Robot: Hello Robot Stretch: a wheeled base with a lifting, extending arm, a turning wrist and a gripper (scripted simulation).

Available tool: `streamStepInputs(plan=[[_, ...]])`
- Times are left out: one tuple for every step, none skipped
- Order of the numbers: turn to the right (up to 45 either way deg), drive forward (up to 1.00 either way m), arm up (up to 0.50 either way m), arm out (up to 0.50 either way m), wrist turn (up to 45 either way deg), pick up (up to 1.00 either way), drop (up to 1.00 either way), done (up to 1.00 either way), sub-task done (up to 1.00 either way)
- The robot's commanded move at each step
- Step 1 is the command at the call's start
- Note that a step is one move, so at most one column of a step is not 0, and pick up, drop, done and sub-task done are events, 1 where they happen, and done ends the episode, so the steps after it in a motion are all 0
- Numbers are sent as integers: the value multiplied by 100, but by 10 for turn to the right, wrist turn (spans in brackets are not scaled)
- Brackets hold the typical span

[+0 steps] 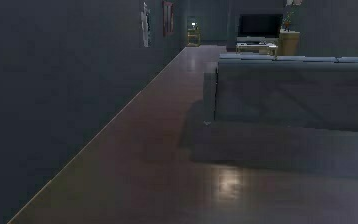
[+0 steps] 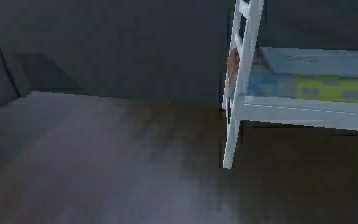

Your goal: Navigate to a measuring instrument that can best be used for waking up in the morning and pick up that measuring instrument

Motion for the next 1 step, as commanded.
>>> streamStepInputs(plan=[[0, 100, 0, 0, 0, 0, 0, 0, 0]])
